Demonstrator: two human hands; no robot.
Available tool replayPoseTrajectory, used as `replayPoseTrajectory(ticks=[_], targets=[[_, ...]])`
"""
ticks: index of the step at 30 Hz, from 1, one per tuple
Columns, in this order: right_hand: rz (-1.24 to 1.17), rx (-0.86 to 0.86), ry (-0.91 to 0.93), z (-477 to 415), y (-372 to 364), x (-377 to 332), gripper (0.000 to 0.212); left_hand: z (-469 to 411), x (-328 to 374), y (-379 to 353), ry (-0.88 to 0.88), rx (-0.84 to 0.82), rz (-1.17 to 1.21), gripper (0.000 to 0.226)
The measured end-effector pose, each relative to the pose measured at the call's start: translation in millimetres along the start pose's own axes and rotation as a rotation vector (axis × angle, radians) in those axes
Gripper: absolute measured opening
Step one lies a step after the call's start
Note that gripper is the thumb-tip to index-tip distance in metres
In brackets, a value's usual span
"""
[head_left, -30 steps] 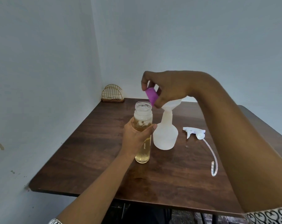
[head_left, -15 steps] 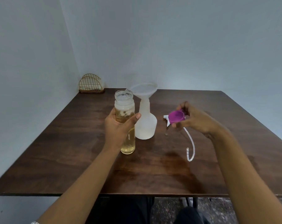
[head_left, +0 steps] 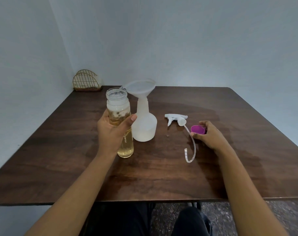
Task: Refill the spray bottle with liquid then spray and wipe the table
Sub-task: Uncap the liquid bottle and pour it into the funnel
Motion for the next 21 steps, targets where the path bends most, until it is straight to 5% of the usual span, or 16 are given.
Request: replayPoseTrajectory(ticks=[6,9,13,16,18,21], targets=[[-0.216,0.155,0.246,69.3,26.9,-90.1,0.050,-1.2,-5.5,3.0,0.043,-0.065,0.073,0.077],[-0.290,0.056,0.434,112.4,2.0,-162.0,0.045,-0.9,-4.2,0.5,0.043,-0.138,0.074,0.092],[-0.272,-0.171,0.487,121.1,-71.3,-203.5,0.064,-1.9,-3.1,8.7,0.020,-0.161,0.147,0.078],[-0.298,-0.222,0.472,116.0,-104.9,-211.1,0.071,-8.5,-8.6,35.5,0.132,-0.032,0.175,0.084],[-0.318,-0.216,0.453,113.6,-116.9,-214.4,0.070,-19.0,-12.7,57.3,0.246,0.095,0.122,0.060],[-0.300,-0.127,0.415,107.6,-125.0,-214.5,0.071,-42.2,-12.4,51.8,0.433,-0.025,0.007,0.032]])
Point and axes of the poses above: each hand's wrist, its own z-axis away from the middle knuckle, its own y-axis out of the back of the hand, x = y × z, the point moved 9 cm from there along -z, towards the middle knuckle, and after that the axes turned 7 degrees about -x, right-handed, at the moved point
